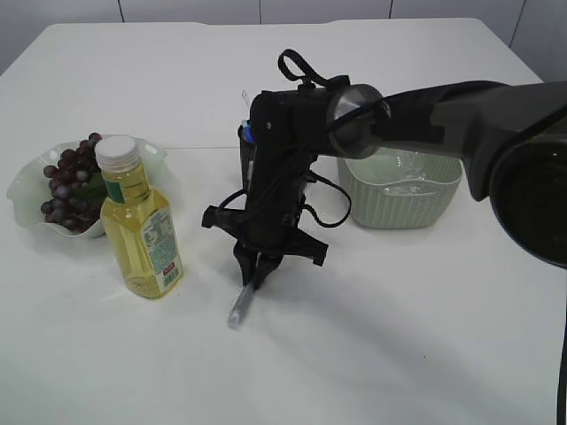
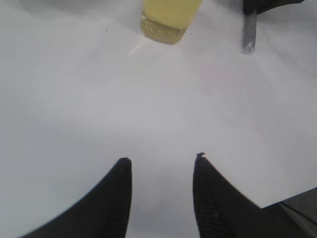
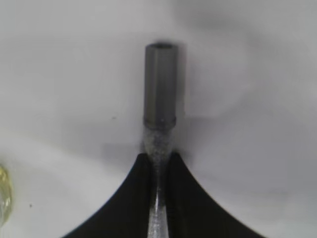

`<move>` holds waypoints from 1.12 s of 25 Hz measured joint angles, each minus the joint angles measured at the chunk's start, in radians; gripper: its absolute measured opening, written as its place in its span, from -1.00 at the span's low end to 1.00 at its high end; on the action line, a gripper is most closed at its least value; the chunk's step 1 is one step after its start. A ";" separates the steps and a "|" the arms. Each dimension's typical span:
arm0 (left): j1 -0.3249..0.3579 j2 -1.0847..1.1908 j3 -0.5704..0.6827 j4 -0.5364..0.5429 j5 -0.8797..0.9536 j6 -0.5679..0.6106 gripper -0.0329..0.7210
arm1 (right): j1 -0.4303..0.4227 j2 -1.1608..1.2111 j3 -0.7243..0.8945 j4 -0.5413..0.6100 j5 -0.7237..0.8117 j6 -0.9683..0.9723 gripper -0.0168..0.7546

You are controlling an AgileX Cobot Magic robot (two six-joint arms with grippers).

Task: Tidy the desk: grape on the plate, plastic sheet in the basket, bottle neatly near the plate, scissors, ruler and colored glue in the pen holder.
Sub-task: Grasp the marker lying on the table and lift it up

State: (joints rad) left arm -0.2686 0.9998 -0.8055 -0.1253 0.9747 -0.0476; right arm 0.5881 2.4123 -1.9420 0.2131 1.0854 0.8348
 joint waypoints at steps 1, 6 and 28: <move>0.000 0.000 0.000 0.000 -0.001 0.000 -0.10 | -0.002 0.000 0.000 0.023 0.000 -0.070 -0.87; 0.000 0.000 0.000 0.000 -0.027 0.000 -0.10 | -0.006 -0.011 0.004 0.055 0.067 -0.389 -0.87; 0.000 0.000 0.000 0.000 -0.041 0.002 -0.10 | -0.087 -0.585 0.533 0.145 -0.189 -0.926 -0.88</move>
State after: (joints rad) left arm -0.2686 0.9998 -0.8055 -0.1253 0.9334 -0.0452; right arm 0.5007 1.8269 -1.4091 0.3584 0.8962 -0.0916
